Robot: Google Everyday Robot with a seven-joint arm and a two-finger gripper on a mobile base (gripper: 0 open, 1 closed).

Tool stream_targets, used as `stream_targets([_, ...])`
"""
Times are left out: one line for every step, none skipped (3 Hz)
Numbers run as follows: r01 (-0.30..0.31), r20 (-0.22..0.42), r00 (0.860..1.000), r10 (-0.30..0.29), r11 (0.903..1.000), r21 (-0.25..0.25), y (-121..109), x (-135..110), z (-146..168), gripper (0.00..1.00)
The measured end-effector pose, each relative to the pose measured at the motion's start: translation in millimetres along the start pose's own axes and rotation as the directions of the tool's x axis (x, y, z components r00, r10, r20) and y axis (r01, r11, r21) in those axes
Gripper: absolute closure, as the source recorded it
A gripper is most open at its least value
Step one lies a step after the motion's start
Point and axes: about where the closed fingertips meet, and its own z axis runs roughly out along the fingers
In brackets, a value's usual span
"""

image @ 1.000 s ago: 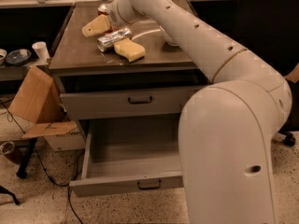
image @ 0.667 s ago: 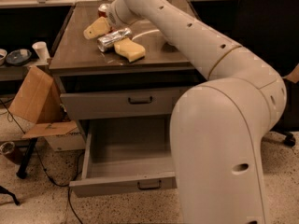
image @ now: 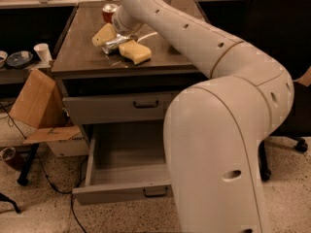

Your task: Place redbull can into middle drawer

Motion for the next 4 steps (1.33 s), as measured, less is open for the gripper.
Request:
stream_targets([-0.017,-0.036,0.999,0.017,0.9997,0.017,1,8,6,0.0])
stream_targets([-0.018,-0.071,0.997,0.019,0.9997,0.015,6,13,14,0.0])
stream_targets([-0.007,-0.082,0.997,0.007,1.0,0.004,10,13,19,0.19])
stream_targets([-0.006,-0.083,0.997,0.006,1.0,0.004,10,13,19,0.42])
